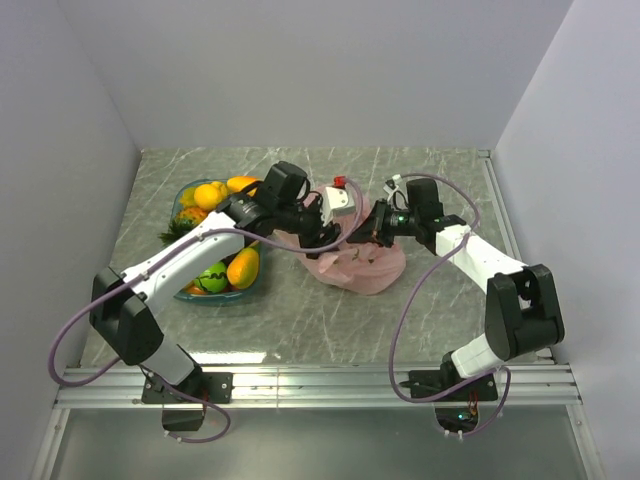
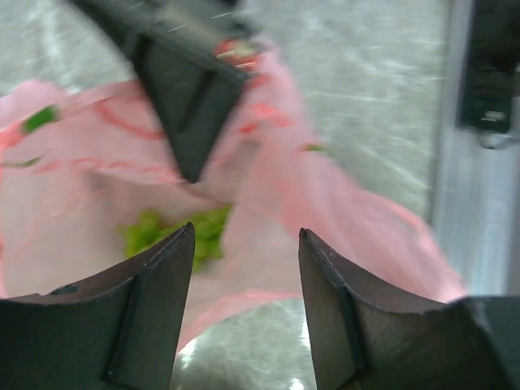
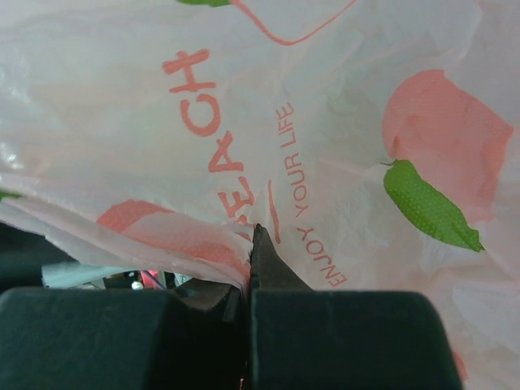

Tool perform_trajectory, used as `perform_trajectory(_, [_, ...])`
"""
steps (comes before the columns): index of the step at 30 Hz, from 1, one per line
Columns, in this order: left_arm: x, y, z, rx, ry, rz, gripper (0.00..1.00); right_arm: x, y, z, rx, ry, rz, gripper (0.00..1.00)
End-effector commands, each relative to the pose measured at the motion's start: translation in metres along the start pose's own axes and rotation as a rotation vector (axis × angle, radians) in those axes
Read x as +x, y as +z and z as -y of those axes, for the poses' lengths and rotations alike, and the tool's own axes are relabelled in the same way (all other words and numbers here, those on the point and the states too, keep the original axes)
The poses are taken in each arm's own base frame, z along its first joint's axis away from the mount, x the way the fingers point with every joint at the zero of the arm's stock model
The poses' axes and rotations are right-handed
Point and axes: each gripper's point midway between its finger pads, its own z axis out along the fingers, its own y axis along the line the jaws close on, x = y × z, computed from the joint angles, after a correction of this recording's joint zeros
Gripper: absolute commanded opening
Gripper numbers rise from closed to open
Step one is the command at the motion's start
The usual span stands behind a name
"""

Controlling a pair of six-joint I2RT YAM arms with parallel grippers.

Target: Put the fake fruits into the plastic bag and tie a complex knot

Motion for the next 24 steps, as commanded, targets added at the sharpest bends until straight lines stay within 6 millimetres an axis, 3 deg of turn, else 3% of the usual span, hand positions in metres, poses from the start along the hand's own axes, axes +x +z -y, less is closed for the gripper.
perform_trajectory(1, [-0.015,-0.012,0.049,0.196,0.044,0.071,0.59,-0.006,0.003,0.004,0.000,0.013,0.020,0.00])
perform_trajectory(7, [0.018,-0.004,0.112,0.332,0.175,-0.036,0.53,-0.009,0.005,0.005,0.005,0.030,0.021,0.00])
perform_trajectory(11, [0.024,-0.005,0.124,0.323,0.167,-0.076,0.54,-0.007,0.006,0.004,-0.008,0.044,0.014,0.00])
perform_trajectory(13, [0.022,-0.009,0.117,0.275,0.174,-0.080,0.57,-0.005,0.005,0.004,-0.011,0.037,0.011,0.00])
perform_trajectory(15, [0.019,-0.015,0.094,0.143,0.194,-0.100,0.60,-0.001,0.002,0.003,-0.013,0.009,0.003,0.00])
perform_trajectory(17, [0.004,-0.033,0.075,0.050,0.179,-0.062,0.62,0.003,0.000,0.004,0.000,-0.018,-0.008,0.00])
perform_trajectory(18, [0.000,-0.047,0.055,0.000,0.142,-0.038,0.63,0.002,-0.003,0.005,0.008,-0.066,0.000,0.00])
perform_trajectory(22, [-0.031,-0.107,0.025,-0.152,0.107,0.132,0.69,0.009,-0.008,0.014,0.048,-0.125,-0.011,0.00])
perform_trajectory(23, [-0.032,-0.114,0.018,-0.197,0.095,0.151,0.71,0.010,-0.008,0.017,0.059,-0.126,-0.013,0.00])
perform_trajectory(24, [-0.042,-0.129,-0.002,-0.303,0.101,0.200,0.76,0.011,-0.009,0.018,0.063,-0.137,-0.014,0.00])
